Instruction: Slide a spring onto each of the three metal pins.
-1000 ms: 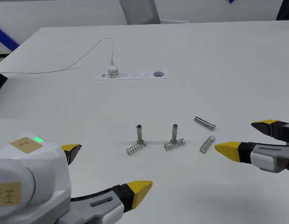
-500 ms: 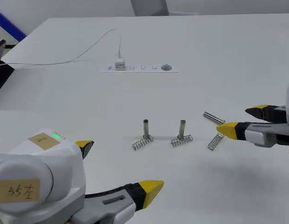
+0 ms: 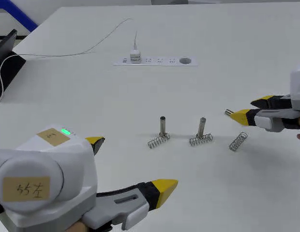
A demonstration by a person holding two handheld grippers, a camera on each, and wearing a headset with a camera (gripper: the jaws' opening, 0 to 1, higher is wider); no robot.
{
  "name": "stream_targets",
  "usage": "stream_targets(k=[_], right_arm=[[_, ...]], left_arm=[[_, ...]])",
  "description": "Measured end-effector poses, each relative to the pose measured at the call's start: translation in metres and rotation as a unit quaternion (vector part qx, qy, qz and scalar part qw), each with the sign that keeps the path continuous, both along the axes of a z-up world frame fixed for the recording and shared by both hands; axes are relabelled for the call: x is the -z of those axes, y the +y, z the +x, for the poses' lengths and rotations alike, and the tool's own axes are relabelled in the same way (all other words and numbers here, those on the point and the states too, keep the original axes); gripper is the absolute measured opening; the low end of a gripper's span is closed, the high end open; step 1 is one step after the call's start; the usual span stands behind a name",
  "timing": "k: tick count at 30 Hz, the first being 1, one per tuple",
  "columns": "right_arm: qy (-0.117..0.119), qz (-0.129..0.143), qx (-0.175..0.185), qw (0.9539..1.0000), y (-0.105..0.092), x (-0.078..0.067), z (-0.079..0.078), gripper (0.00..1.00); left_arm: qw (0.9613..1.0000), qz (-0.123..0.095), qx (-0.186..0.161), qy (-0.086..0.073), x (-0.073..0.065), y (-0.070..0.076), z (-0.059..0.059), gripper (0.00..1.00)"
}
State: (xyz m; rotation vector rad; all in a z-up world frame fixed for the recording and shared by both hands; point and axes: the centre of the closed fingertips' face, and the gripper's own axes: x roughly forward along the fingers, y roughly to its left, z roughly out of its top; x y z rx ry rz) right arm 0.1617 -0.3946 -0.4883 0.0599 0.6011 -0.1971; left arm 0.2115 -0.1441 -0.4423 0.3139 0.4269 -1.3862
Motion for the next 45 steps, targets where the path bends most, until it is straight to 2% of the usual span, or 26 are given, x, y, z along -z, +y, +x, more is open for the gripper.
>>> stream_targets(k=[4,10,20,33,38,41,45], right_arm=[[0.009,0.008,0.004,0.9999,-0.007,0.012,0.006,0.33],[0.026,0.003,-0.003,0.9996,-0.017,0.027,0.014,0.30],[0.035,0.021,0.001,0.9992,-0.027,0.043,0.022,0.22],[0.054,0.004,-0.006,0.9985,-0.029,0.053,0.027,0.12],[0.052,0.003,-0.005,0.9986,-0.029,0.052,0.029,0.09],[0.050,0.018,0.004,0.9986,-0.028,0.051,0.029,0.09],[0.049,0.023,0.014,0.9984,-0.028,0.049,0.026,0.09]], left_arm=[[1.0000,0.000,0.000,0.001,0.001,0.000,0.001,0.91],[1.0000,0.001,0.002,0.003,0.003,0.000,0.000,0.90],[0.9999,0.011,-0.001,0.005,0.011,0.001,0.004,0.90],[0.9999,0.011,-0.001,0.004,0.012,0.000,0.005,0.89],[0.9999,0.013,0.004,0.003,0.011,0.000,0.006,0.89],[0.9999,0.012,0.004,0.001,0.010,-0.001,0.007,0.89],[0.9999,0.010,0.007,-0.002,0.007,-0.001,0.007,0.89]])
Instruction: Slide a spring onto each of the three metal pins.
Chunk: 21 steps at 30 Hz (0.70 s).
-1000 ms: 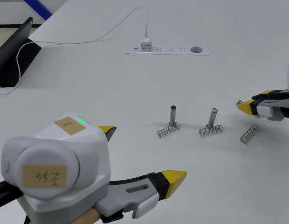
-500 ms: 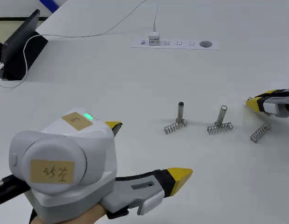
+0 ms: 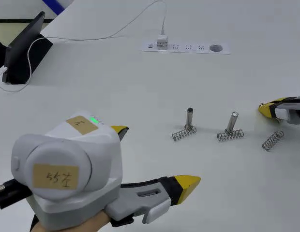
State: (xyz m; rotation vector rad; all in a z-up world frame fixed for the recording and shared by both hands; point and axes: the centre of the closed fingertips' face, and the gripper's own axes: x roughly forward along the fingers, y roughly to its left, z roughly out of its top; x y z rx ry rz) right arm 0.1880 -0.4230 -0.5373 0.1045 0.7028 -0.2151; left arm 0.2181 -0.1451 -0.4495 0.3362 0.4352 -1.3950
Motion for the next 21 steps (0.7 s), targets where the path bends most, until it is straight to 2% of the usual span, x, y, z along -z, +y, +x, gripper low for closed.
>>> stream_targets(k=[3,12,21], right_arm=[[-0.009,0.015,0.012,0.9998,0.002,-0.006,-0.002,0.09],[-0.022,0.007,0.008,0.9997,0.014,-0.024,-0.009,0.08],[-0.028,0.002,-0.001,0.9996,0.023,-0.034,-0.015,0.08]], left_arm=[[1.0000,0.000,0.000,-0.001,0.000,0.000,0.000,0.89],[1.0000,-0.007,-0.001,-0.004,-0.005,-0.001,0.002,0.89],[0.9999,-0.012,0.001,-0.006,-0.008,-0.001,-0.001,0.89]])
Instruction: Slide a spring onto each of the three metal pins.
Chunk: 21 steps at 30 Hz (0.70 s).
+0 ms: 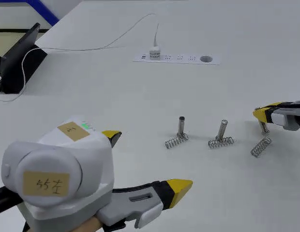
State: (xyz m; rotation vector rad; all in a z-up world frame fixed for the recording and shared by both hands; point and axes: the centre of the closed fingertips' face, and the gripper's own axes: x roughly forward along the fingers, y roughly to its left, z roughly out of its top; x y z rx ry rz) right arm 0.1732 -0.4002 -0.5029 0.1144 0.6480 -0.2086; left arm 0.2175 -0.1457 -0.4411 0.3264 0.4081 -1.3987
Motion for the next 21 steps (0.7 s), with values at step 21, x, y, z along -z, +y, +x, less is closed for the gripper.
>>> stream_targets(k=[21], right_arm=[[0.008,-0.007,-0.014,0.9998,0.015,-0.004,-0.019,0.08]], left_arm=[[0.9999,-0.010,-0.006,0.009,-0.005,0.004,-0.003,0.87]])
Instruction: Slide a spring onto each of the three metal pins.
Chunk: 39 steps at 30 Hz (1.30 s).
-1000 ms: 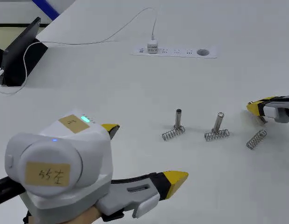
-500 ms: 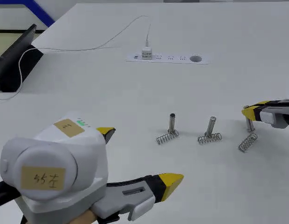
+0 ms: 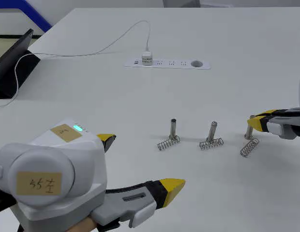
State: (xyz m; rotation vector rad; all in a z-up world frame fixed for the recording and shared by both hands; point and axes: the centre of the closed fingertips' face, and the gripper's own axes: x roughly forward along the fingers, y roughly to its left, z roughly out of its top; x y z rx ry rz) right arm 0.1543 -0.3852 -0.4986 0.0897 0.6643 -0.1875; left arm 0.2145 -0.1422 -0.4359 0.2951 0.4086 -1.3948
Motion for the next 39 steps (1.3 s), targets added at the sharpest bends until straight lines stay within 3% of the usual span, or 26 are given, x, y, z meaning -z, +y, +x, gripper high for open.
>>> stream_targets(k=[22,34,39], right_arm=[[0.014,-0.008,-0.011,0.9998,0.009,-0.002,-0.007,0.09],[-0.017,-0.005,-0.008,0.9998,0.010,-0.010,-0.007,0.21],[-0.036,0.004,-0.006,0.9993,0.014,-0.019,-0.011,0.25]], left_arm=[[0.9999,0.003,0.004,-0.014,-0.001,0.003,0.001,0.85],[0.9993,0.019,0.016,-0.027,0.009,-0.008,0.015,0.84],[0.9988,0.025,0.029,-0.032,0.017,-0.016,0.020,0.79]])
